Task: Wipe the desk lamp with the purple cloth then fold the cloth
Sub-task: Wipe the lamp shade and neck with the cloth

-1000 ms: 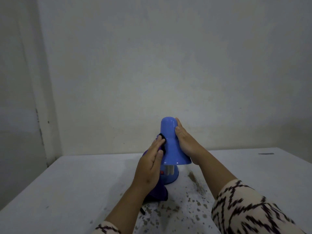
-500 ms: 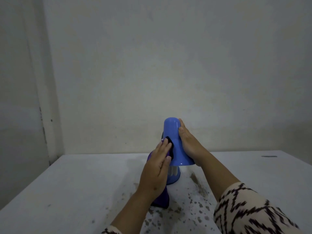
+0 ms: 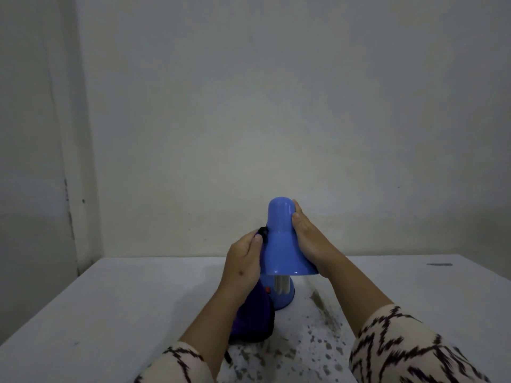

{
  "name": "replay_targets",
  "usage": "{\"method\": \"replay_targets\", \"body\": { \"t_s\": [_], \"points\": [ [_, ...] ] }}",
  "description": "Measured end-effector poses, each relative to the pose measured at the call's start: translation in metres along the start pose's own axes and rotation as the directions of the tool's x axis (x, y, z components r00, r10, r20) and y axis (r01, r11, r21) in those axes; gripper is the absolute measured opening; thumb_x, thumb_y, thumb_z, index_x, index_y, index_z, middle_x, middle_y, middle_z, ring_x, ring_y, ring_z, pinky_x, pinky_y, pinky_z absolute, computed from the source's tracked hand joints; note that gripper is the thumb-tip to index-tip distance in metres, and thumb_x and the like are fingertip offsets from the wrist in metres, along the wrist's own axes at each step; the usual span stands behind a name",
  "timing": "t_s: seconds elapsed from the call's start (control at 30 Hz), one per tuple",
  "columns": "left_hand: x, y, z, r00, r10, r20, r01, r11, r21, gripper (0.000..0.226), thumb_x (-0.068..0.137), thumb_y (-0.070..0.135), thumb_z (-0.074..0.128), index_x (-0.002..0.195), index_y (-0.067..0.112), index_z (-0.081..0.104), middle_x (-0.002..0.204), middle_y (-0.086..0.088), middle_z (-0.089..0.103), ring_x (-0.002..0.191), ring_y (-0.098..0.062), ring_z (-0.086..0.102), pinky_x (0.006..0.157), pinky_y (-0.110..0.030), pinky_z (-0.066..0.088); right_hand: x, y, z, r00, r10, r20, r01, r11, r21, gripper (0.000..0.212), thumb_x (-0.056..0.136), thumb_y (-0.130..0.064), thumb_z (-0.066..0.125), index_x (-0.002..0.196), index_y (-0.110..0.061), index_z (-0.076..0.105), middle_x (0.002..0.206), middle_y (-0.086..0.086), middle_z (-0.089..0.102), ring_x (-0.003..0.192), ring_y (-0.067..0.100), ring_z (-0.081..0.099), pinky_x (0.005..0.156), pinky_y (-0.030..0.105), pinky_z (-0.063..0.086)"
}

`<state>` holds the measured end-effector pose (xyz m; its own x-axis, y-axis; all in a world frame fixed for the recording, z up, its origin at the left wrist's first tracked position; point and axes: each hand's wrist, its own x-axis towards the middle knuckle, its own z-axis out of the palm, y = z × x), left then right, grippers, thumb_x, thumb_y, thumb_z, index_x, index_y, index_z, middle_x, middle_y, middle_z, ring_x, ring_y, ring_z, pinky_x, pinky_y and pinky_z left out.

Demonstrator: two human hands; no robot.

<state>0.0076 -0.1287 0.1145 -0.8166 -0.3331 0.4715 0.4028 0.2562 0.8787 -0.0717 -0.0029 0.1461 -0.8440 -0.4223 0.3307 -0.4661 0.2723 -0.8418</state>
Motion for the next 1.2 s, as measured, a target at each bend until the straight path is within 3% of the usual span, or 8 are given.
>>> {"method": "replay_targets", "body": {
  "t_s": [0.17, 0.23, 0.33, 0.43, 0.57, 0.73, 0.97, 1.2],
  "points": [
    [0.019, 0.021, 0.004, 0.999, 0.024, -0.034, -0.023, 1.0, 0.02, 0.031, 0.098, 0.023, 0.035, 0.088, 0.019, 0.064, 0.088, 0.002, 0.066, 0.083, -0.015, 0.061, 0.076, -0.03, 0.051, 0.001, -0.001, 0.004, 1.0, -0.012, 0.018, 0.012, 1.0, -0.012, 0.051, 0.098, -0.047, 0.015, 0.146, -0.035, 0.004, 0.155, -0.012, 0.011, 0.139, 0.013, 0.022, 0.116, 0.042, 0.021],
    [0.024, 0.027, 0.007, 0.998, 0.052, -0.038, -0.051, 0.998, 0.021, 0.03, 0.099, 0.022, 0.034, 0.101, 0.026, 0.064, 0.095, 0.012, 0.064, 0.089, -0.008, 0.06, 0.077, -0.02, 0.049, 0.001, -0.002, 0.004, 1.0, -0.012, 0.027, 0.012, 1.0, -0.009, 0.051, 0.098, -0.047, 0.015, 0.146, -0.035, 0.004, 0.155, -0.012, 0.011, 0.139, 0.013, 0.022, 0.116, 0.041, 0.021],
    [0.035, 0.031, 0.009, 0.994, 0.107, 0.001, -0.107, 0.99, 0.093, 0.036, 0.099, 0.02, 0.033, 0.132, 0.017, 0.049, 0.128, 0.007, 0.055, 0.115, -0.007, 0.051, 0.097, -0.018, 0.039, 0.0, -0.003, 0.003, 0.999, -0.022, 0.037, 0.022, 1.0, -0.01, 0.051, 0.098, -0.047, 0.015, 0.146, -0.036, 0.003, 0.155, -0.012, 0.011, 0.139, 0.012, 0.023, 0.115, 0.041, 0.023],
    [0.045, 0.035, 0.013, 0.981, 0.176, 0.081, -0.188, 0.964, 0.186, 0.04, 0.1, 0.019, 0.032, 0.139, 0.012, 0.038, 0.149, 0.0, 0.034, 0.137, -0.011, 0.031, 0.108, -0.016, 0.023, -0.002, -0.003, 0.003, 0.999, -0.037, 0.04, 0.037, 0.999, 0.002, 0.05, 0.098, -0.047, 0.016, 0.146, -0.037, 0.004, 0.155, -0.014, 0.011, 0.139, 0.01, 0.023, 0.115, 0.04, 0.023],
    [0.052, 0.034, 0.015, 0.95, 0.239, 0.201, -0.288, 0.92, 0.267, 0.039, 0.099, 0.015, 0.034, 0.138, 0.01, 0.04, 0.151, -0.001, 0.03, 0.141, -0.013, 0.025, 0.112, -0.019, 0.02, -0.004, -0.002, 0.003, 0.999, -0.035, 0.03, 0.034, 0.999, 0.025, 0.051, 0.098, -0.047, 0.017, 0.146, -0.035, 0.004, 0.155, -0.014, 0.01, 0.139, 0.009, 0.022, 0.116, 0.039, 0.023],
    [0.053, 0.03, 0.007, 0.951, 0.232, 0.206, -0.288, 0.907, 0.307, 0.041, 0.099, 0.016, 0.036, 0.14, 0.014, 0.038, 0.153, 0.003, 0.027, 0.14, -0.009, 0.025, 0.106, -0.012, 0.019, -0.003, -0.004, 0.009, 0.999, -0.043, 0.02, 0.043, 0.999, -0.009, 0.051, 0.098, -0.046, 0.015, 0.146, -0.035, 0.002, 0.155, -0.014, 0.009, 0.139, 0.01, 0.022, 0.115, 0.035, 0.023],
    [0.032, 0.02, 0.005, 0.894, 0.298, 0.334, -0.425, 0.802, 0.421, 0.044, 0.099, 0.017, 0.036, 0.142, 0.017, 0.03, 0.148, 0.019, 0.005, 0.138, 0.002, -0.002, 0.108, -0.014, 0.012, -0.005, -0.003, 0.007, 0.999, -0.053, 0.013, 0.053, 0.998, -0.023, 0.049, 0.099, -0.042, 0.013, 0.146, -0.034, 0.001, 0.155, -0.013, 0.008, 0.14, 0.01, 0.019, 0.115, 0.031, 0.021],
    [0.012, 0.013, -0.005, 0.874, 0.324, 0.361, -0.449, 0.823, 0.349, 0.035, 0.097, 0.014, 0.042, 0.131, 0.017, 0.05, 0.138, 0.025, 0.027, 0.137, 0.005, 0.013, 0.111, -0.013, 0.016, -0.001, -0.006, 0.006, 0.999, -0.005, 0.039, 0.003, 0.997, 0.071, 0.048, 0.099, -0.042, 0.015, 0.145, -0.036, 0.004, 0.155, -0.005, 0.016, 0.138, 0.015, 0.025, 0.115, 0.04, 0.023]
  ]
}}
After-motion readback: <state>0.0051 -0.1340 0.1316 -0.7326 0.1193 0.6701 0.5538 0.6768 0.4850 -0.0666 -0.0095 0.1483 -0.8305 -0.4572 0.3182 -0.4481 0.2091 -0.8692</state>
